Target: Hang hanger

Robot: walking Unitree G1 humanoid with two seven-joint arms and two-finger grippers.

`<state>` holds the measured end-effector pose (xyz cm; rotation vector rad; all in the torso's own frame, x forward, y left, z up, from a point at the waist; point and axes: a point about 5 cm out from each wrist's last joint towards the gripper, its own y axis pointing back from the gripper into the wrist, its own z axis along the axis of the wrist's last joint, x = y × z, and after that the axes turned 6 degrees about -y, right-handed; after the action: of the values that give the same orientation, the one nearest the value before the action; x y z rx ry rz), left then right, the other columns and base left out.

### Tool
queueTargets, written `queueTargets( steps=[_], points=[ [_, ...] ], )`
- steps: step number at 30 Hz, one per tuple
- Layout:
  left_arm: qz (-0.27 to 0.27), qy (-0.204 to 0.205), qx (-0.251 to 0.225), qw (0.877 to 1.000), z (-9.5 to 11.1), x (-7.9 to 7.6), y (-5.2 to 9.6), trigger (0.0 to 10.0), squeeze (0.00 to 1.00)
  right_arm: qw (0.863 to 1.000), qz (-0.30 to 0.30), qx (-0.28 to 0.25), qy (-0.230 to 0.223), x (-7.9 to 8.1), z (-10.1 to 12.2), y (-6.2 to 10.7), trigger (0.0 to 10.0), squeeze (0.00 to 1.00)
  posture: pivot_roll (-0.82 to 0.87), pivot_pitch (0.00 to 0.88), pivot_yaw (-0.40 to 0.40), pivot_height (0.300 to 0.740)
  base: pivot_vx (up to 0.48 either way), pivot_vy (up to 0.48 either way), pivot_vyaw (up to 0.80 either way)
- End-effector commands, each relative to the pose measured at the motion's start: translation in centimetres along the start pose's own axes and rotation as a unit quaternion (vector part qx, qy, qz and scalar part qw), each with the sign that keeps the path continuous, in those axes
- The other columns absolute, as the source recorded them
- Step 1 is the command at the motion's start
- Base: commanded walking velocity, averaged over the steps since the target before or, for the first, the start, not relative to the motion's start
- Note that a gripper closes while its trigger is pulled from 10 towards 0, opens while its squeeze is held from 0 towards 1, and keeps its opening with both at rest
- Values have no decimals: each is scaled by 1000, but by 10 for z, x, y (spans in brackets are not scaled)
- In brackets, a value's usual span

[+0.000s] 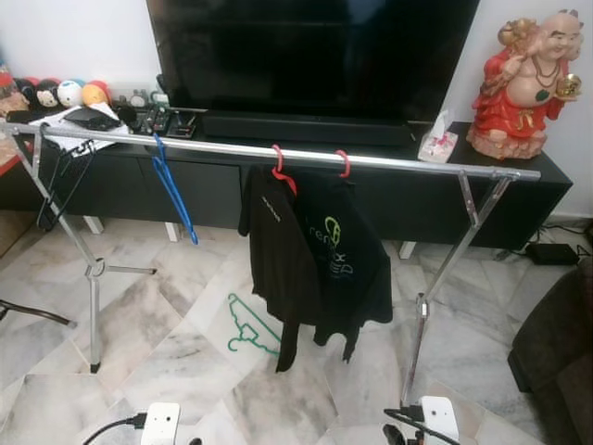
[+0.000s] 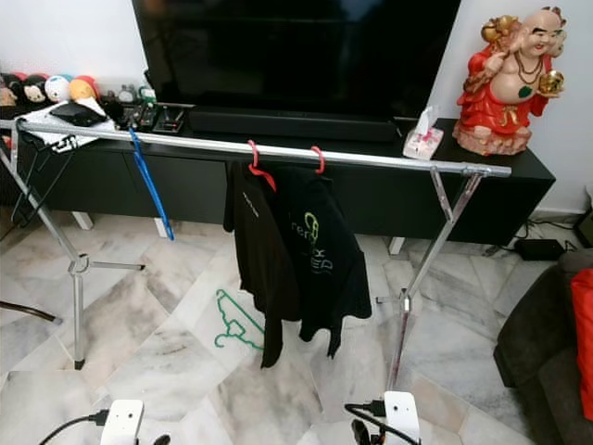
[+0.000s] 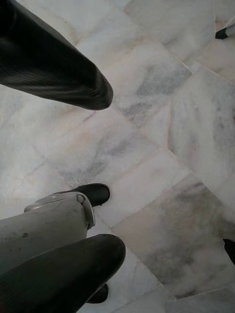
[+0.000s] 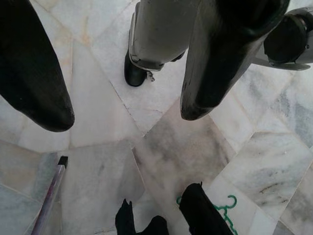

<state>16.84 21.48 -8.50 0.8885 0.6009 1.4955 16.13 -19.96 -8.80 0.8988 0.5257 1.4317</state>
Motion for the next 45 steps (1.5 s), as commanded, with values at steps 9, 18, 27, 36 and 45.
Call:
queueTargets(
  steps=[9,18,27,36,45],
  points=[
    [4,3,16,1000,-6,5,1,10000,0,1000,-2,3,-2,1,-1,0,10000,0,-47,7,-24,740,0,0,0],
    [4,5,18,1000,-8,6,2,10000,0,1000,-1,5,-1,1,-2,0,10000,0,-43,15,-25,740,0,28,0],
    [2,4,18,1000,-8,4,1,10000,0,1000,-1,6,-1,0,-2,0,10000,0,-44,17,-25,740,0,275,0],
    [2,5,17,1000,-8,4,1,10000,0,1000,0,5,-1,0,-2,0,10000,0,-43,16,-25,740,0,300,0],
    [3,4,17,1000,-8,4,2,10000,0,1000,2,6,0,1,-2,0,10000,0,-41,14,-24,740,0,370,0]
  ],
)
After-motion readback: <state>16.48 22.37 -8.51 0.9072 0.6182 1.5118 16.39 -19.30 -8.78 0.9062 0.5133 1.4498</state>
